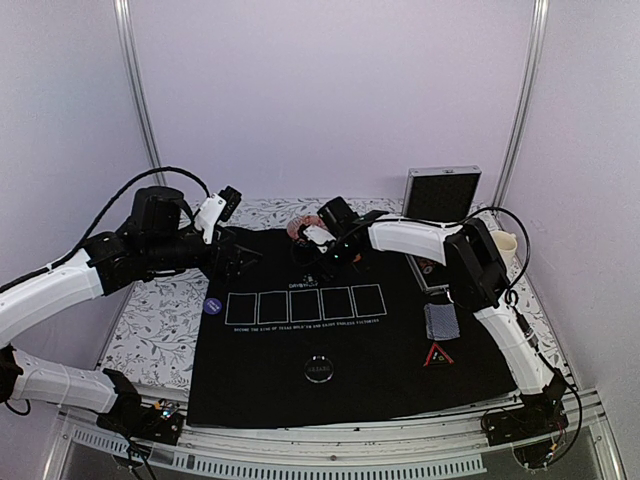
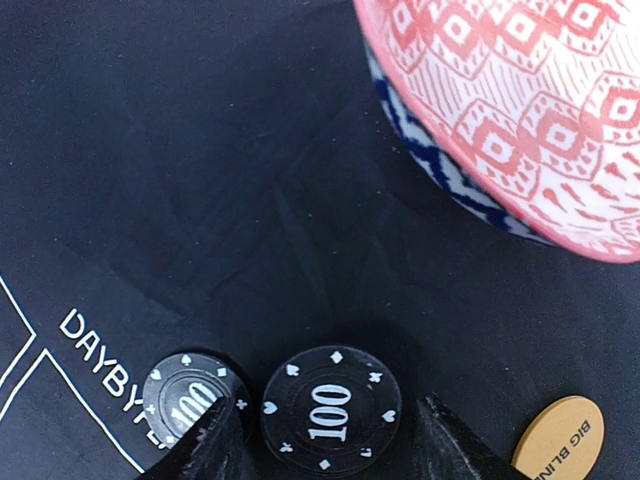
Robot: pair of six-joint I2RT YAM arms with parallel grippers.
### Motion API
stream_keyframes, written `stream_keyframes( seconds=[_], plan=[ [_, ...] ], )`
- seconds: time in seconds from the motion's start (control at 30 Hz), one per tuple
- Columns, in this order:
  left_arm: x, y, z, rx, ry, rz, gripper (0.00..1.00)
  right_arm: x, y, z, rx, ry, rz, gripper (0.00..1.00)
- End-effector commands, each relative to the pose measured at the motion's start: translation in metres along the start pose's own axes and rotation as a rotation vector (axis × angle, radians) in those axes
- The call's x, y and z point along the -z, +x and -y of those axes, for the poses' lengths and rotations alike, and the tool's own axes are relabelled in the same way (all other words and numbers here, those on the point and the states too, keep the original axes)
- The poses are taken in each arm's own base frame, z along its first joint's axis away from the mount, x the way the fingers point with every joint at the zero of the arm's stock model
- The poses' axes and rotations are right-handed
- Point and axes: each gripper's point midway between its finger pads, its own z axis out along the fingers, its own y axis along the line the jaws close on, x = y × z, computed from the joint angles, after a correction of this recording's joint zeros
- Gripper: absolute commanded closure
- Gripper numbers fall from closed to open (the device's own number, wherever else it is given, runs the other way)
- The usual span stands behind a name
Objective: Distribute texas hold em gaming equipment
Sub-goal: Pick up the pile of poker chips from the poker table mat.
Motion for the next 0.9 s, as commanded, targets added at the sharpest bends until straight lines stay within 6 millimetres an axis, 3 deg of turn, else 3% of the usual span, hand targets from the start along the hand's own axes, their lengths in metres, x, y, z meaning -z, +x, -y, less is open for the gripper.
stream_keyframes(
  seconds=[0.0,0.4,0.87],
  plan=[
    [-0.003,0.002,-0.005,-0.003,-0.005,0.001,0.09,-0.007,0.02,-0.008,0.043,0.002,-0.069,0.46],
    [-0.001,0.0,-0.005,-0.003,-0.005,0.006,0.09,0.004,0.038,0.045,-0.12,0.132,-0.098,0.53],
    [-0.001,0.0,-0.005,-0.006,-0.007,0.009,0.09,0.015,0.024,0.052,-0.138,0.145,-0.049,0.51]
  ],
)
